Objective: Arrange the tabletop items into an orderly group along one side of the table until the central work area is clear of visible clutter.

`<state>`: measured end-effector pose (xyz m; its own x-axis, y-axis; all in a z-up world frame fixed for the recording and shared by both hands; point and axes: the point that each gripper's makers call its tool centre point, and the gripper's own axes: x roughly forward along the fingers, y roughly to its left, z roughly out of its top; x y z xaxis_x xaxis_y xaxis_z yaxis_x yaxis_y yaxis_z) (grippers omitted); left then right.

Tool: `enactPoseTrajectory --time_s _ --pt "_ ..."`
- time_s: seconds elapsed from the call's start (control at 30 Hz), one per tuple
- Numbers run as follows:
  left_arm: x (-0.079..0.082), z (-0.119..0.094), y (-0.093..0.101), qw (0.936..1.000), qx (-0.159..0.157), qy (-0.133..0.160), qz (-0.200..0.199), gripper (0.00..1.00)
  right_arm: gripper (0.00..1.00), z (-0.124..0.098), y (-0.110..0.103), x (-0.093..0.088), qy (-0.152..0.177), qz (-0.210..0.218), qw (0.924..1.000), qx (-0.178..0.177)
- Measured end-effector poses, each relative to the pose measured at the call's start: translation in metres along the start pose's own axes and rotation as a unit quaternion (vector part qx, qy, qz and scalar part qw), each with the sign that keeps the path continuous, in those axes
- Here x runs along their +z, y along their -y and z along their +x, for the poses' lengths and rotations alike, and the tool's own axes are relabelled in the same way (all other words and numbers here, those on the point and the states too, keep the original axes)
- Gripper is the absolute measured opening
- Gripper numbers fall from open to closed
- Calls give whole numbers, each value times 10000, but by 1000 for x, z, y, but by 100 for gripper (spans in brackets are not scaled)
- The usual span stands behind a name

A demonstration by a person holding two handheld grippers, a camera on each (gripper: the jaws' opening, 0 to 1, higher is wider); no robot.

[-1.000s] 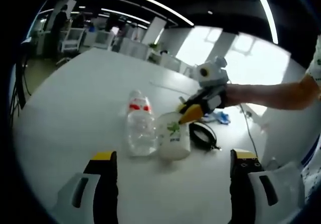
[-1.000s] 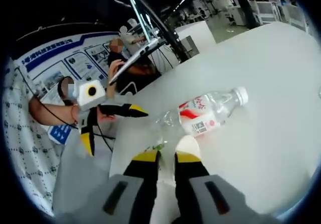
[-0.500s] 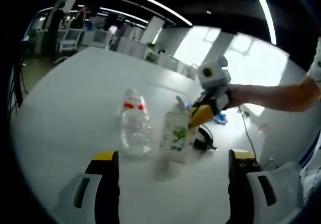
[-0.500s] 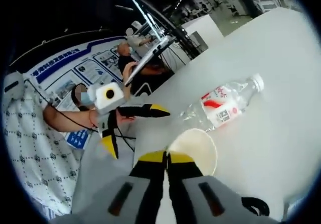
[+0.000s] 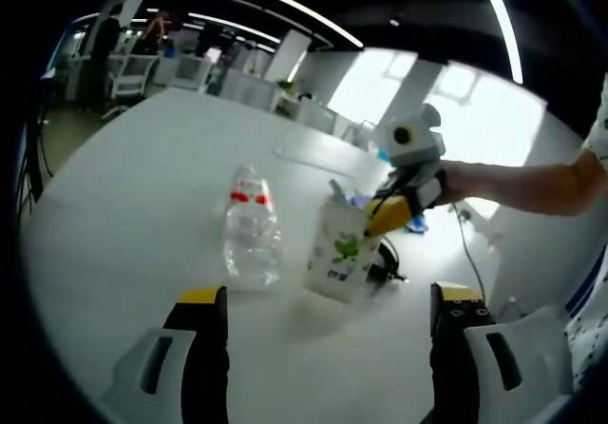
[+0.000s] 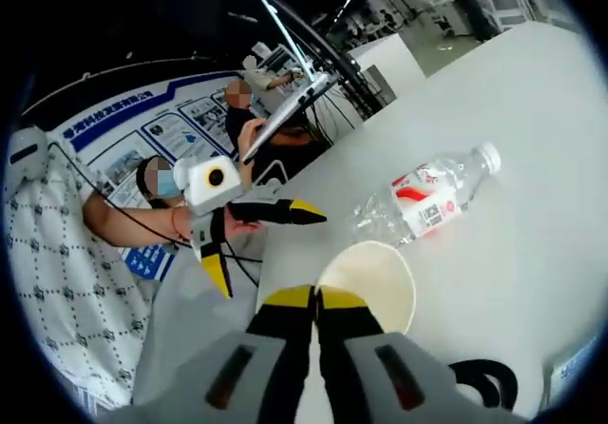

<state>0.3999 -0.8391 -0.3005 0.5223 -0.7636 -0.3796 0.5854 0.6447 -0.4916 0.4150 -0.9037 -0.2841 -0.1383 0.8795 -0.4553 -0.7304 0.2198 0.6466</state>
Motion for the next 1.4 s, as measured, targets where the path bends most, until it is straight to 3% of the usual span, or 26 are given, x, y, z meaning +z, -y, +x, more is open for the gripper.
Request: enactPoseTrajectory --time_s 0.57,0.97,1.23,1.4 --pt "7 2 10 9999 -125 50 79 85 0 -34 -2 22 528 -253 9968 -539" --pt "10 1 15 9997 -183 62 124 84 0 -60 5 32 676 -393 9923 -957" --pt "12 1 16 9997 -198 63 147 84 0 -81 10 42 763 -513 9874 -1288" --pt "14 1 17 9996 -213 85 142 83 0 -97 21 49 732 -680 9807 -1679"
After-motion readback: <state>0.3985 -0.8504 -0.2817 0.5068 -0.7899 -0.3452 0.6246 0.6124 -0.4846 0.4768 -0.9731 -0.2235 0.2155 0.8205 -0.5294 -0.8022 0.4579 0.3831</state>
